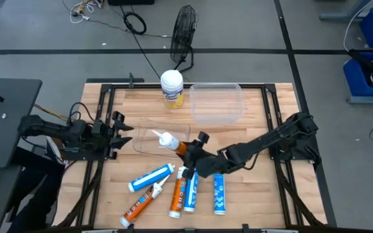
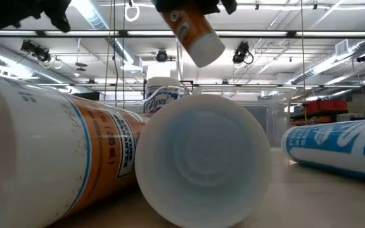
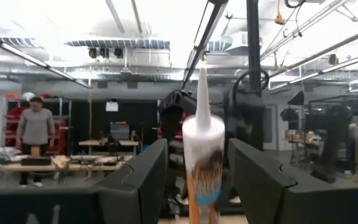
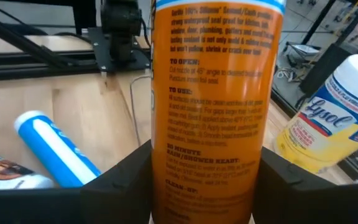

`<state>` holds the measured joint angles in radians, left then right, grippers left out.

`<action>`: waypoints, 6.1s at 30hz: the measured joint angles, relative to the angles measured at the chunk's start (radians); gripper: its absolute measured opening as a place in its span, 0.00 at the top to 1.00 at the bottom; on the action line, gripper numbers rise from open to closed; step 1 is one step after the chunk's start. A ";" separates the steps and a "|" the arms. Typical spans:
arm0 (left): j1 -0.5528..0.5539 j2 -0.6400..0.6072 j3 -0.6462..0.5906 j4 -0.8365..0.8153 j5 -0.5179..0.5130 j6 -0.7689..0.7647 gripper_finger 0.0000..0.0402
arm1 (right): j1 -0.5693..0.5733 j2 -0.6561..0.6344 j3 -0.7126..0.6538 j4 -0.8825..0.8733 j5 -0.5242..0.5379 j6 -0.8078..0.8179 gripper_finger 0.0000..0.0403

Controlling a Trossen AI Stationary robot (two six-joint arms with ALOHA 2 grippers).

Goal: Pick & place silicon tubes, Sealant and Lysol wipes
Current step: Put the right orange sealant into the left transparent bin

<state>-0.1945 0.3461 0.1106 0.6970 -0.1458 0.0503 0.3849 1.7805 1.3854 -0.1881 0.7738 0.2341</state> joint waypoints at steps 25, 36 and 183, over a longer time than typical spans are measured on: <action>0.079 0.426 0.278 0.032 0.098 0.006 0.37 | -0.072 0.000 0.000 0.051 -0.139 -0.069 0.53; 0.080 0.461 0.278 0.113 0.131 -0.027 0.37 | -0.094 0.000 -0.001 0.089 -0.188 -0.088 0.54; 0.388 1.010 0.276 0.517 0.248 -0.066 1.00 | -0.043 -0.146 0.001 -0.176 -0.074 -0.040 0.35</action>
<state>0.1932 1.3558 0.3870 1.2138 0.1024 -0.0159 0.3420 1.6341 1.3861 -0.3641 0.6995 0.1936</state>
